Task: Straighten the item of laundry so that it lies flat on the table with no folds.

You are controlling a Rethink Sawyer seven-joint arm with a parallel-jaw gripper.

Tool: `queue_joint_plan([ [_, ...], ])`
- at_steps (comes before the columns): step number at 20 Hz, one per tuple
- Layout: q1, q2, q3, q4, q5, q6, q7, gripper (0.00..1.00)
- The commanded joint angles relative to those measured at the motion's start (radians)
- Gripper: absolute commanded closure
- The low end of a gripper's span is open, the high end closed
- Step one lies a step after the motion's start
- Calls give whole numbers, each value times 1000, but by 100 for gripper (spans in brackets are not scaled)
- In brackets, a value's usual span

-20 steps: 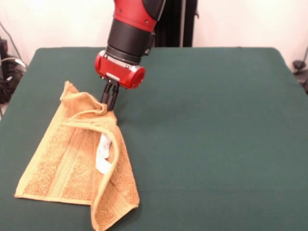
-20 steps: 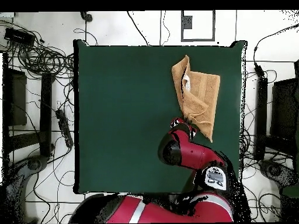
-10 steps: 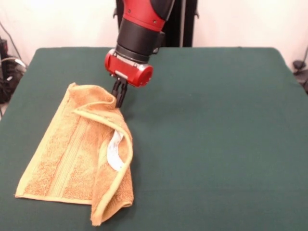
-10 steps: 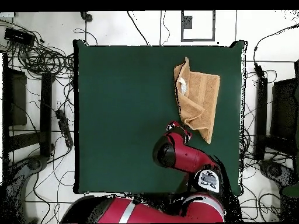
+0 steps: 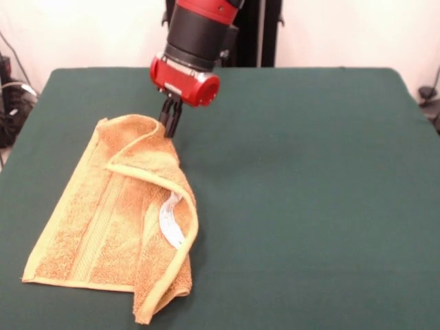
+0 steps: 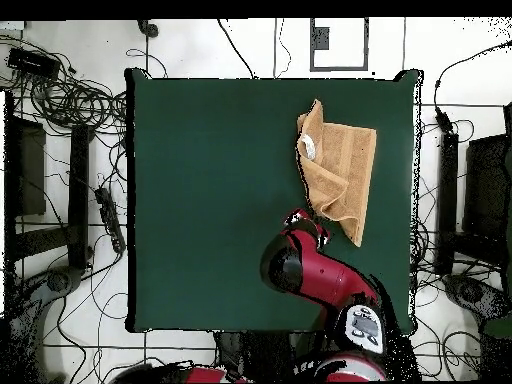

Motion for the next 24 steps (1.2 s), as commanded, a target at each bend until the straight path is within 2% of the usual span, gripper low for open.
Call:
queue_joint_plan([
  [1, -14, -121, 174, 81, 88, 224, 204, 100],
  [8, -11, -170, 179, 73, 119, 287, 197, 100],
  [11, -24, -178, 211, 81, 122, 263, 202, 100],
  [24, 12, -142, 202, 67, 177, 228, 216, 100],
])
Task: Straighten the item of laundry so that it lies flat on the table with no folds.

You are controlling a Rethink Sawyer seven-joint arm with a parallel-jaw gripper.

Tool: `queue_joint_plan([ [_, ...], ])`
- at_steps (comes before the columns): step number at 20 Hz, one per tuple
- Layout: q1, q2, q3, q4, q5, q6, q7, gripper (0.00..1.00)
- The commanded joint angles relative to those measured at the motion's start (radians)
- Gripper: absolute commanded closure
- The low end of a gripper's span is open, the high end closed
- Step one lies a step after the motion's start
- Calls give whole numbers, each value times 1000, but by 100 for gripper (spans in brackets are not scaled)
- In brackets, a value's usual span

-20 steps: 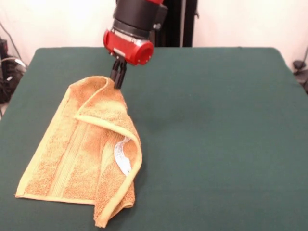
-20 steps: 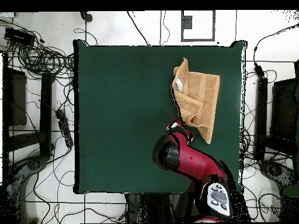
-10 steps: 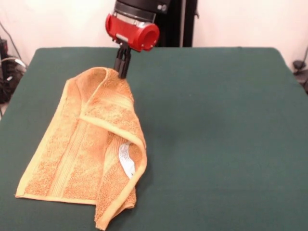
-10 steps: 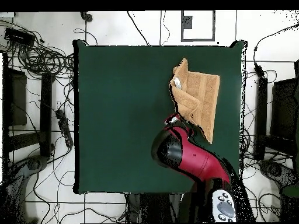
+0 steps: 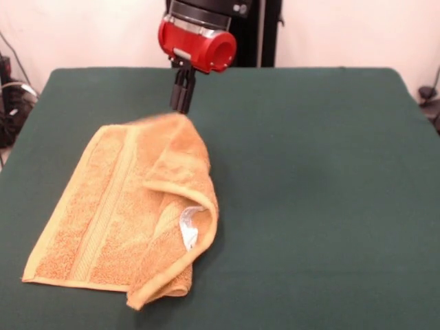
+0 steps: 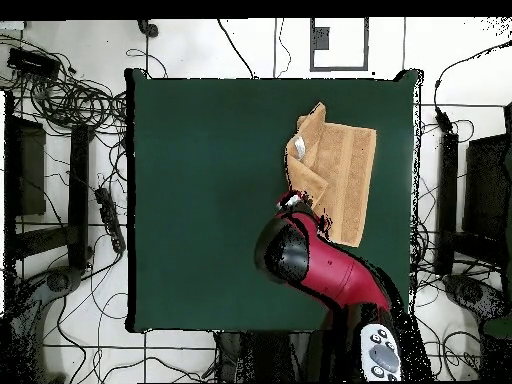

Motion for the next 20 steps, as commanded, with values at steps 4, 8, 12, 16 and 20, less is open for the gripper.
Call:
queue_joint_plan([
  [4, 34, 53, 137, 52, 81, 38, 222, 100],
  [8, 54, 54, 118, 49, 92, 58, 218, 100],
  [12, 21, 10, 144, 81, 76, 81, 199, 100],
  [16, -57, 19, 204, 107, 28, 30, 174, 100],
  [20, -96, 97, 202, 47, -2, 16, 124, 100],
])
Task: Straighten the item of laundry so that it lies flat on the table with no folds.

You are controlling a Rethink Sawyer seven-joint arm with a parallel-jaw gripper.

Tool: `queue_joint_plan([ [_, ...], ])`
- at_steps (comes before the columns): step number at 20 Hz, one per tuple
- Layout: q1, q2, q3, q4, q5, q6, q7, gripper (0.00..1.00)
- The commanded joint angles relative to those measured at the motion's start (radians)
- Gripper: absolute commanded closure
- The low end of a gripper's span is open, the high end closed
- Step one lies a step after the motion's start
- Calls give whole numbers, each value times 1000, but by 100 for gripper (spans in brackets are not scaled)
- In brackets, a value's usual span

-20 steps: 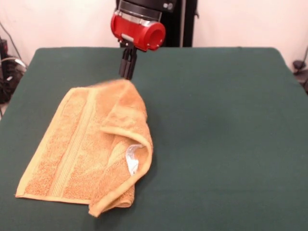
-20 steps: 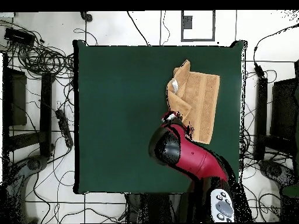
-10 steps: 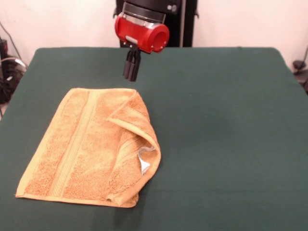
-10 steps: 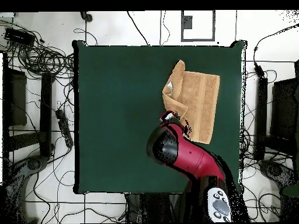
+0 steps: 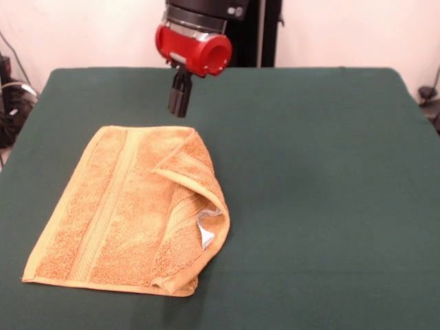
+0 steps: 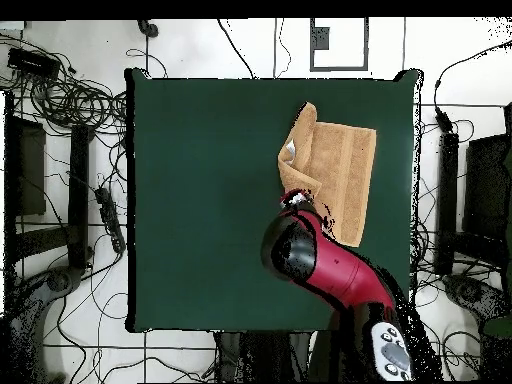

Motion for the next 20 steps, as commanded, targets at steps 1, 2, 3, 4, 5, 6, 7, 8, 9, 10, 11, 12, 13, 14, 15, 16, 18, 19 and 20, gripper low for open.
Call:
queue_joint_plan([
  [1, -30, 121, 133, 3, -21, 35, 109, 100],
  [2, -20, 149, 108, -36, -22, 56, 85, 100],
  [3, -19, 178, 95, -75, -24, 72, 65, 100],
  [4, -21, 206, 84, -112, -30, 84, 42, 100],
  [5, -31, 236, 82, -154, -40, 100, 14, 100],
  [6, -48, 262, 87, -189, -52, 110, -10, 100],
  [7, -58, 285, 88, -225, -63, 125, -32, 100],
  [8, -69, 308, 88, -261, -74, 140, -54, 100],
  [9, -75, 326, 86, -294, -85, 158, -69, 100],
  [10, -79, 348, 83, -329, -97, 178, -83, 100],
  [11, -78, 359, 76, -355, -113, 195, -94, 100],
  [12, -86, 368, 81, -375, -128, 205, -101, 100],
  [13, -94, 377, 85, -397, -138, 227, -106, 100],
  [14, -108, 386, 97, -421, -149, 261, -114, 100],
  [15, -110, 398, 95, -451, -160, 285, -119, 100],
  [16, -110, 409, 92, -487, -187, 318, -107, 0],
  [18, -93, 423, 68, -516, -188, 341, -109, 0],
  [19, -95, 438, 68, -543, -195, 362, -112, 0],
  [20, -97, 447, 70, -556, -202, 367, -105, 0],
])
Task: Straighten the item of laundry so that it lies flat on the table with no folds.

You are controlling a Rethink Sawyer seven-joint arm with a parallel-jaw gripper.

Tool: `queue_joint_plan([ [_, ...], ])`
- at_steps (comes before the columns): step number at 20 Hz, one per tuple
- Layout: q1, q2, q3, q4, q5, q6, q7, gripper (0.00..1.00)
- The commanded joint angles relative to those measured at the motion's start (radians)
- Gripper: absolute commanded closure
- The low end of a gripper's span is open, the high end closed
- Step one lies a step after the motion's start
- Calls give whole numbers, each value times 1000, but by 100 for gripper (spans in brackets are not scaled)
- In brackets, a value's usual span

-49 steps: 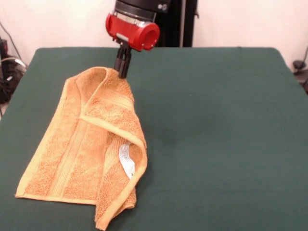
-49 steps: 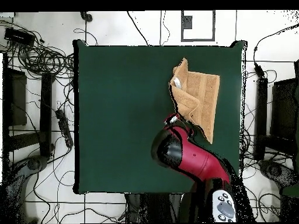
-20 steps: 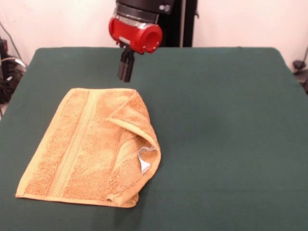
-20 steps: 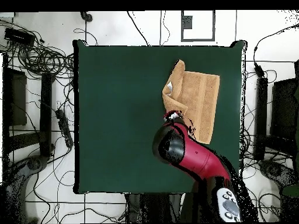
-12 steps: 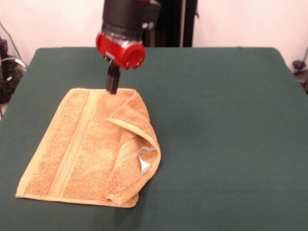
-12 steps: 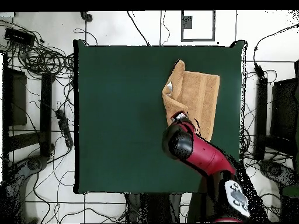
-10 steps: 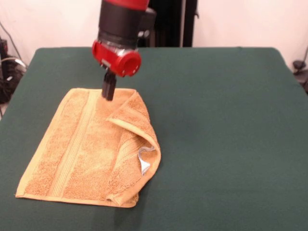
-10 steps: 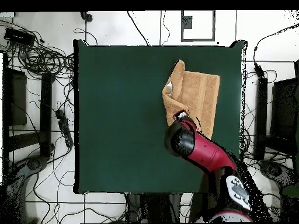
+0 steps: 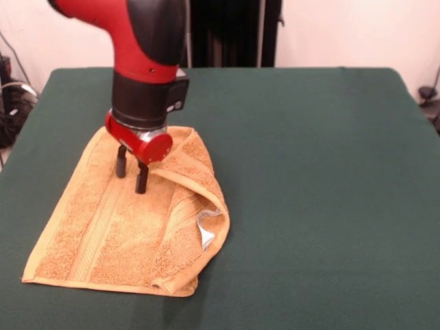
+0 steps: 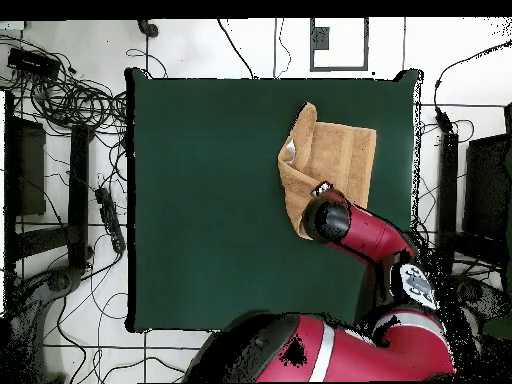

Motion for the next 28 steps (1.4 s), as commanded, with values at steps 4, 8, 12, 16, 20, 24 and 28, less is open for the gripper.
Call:
queue_joint_plan([
  [4, 29, 107, 70, -195, -92, 204, -52, 0],
  [8, 57, 88, 52, -175, -103, 199, 13, 0],
  [12, 69, 79, 48, -172, -109, 210, 41, 0],
  [16, 74, 65, 51, -157, -106, 224, 46, 0],
  [20, 99, 43, 44, -134, -82, 246, 81, 0],
  [24, 138, 40, 36, -110, -47, 234, 140, 0],
  [28, 171, 54, 21, -116, -19, 238, 178, 0],
])
